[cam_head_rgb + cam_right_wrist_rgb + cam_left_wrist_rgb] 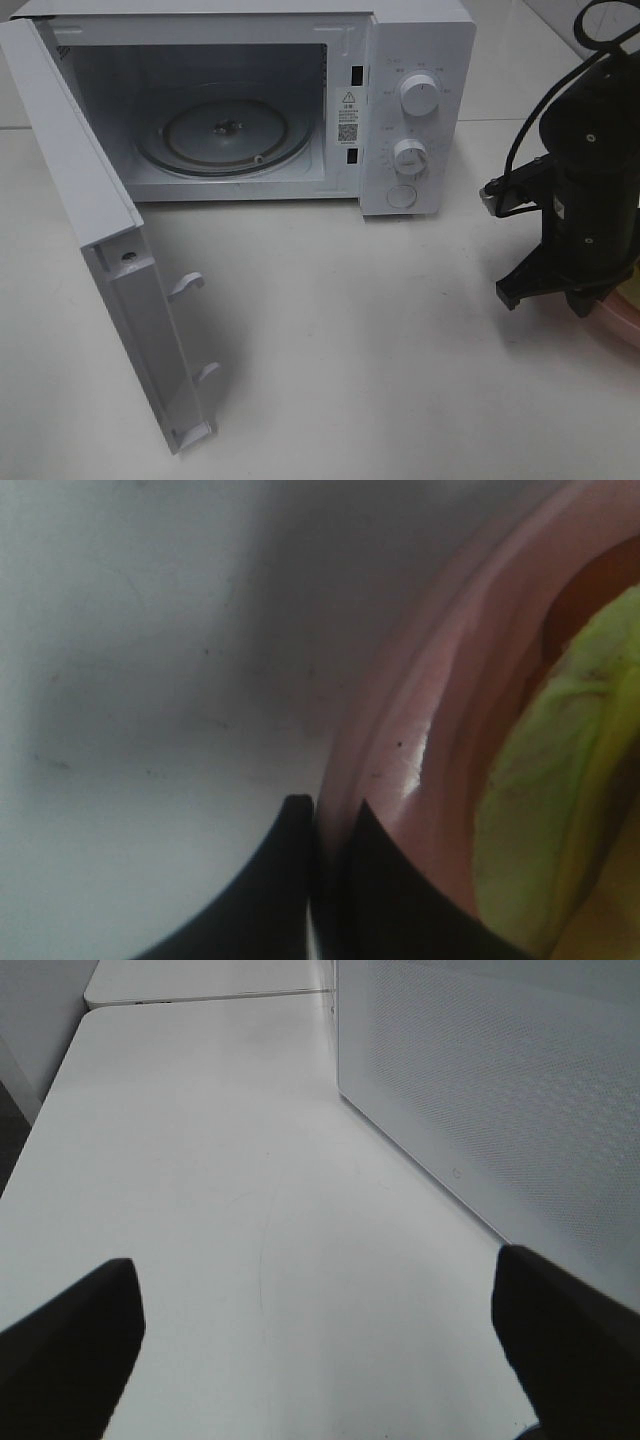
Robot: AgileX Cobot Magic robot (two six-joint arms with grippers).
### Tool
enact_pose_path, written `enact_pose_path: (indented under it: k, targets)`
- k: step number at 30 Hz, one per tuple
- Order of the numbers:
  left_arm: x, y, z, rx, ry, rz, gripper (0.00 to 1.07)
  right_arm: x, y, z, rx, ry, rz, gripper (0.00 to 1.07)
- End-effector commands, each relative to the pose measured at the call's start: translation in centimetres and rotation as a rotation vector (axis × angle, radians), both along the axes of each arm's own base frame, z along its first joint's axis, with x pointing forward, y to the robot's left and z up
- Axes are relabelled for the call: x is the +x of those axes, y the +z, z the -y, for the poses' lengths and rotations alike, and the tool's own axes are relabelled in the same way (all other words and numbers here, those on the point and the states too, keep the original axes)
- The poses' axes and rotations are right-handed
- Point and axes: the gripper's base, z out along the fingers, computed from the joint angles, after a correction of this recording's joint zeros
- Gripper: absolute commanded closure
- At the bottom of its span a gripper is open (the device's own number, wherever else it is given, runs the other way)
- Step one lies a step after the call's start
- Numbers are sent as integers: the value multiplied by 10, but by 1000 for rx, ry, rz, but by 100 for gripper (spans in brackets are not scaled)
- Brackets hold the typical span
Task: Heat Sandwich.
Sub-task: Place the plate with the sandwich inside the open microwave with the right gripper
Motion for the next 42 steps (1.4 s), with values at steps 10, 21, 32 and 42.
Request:
enact_pose_path:
  k: [10,21,32,42]
  targets:
    - [-3,-1,0,-6,-2,32,17,-38,30,-9,-24,65,36,107]
    - [-3,-1,0,-6,-2,32,17,-58,44,-36,-45,197,32,107]
    - [-3,-1,0,-6,-2,32,17,-77,45,-71,-52,417,15,106]
    - [-3,-1,0,-6,-2,32,17,-96,45,-95,-69,632,-13,106]
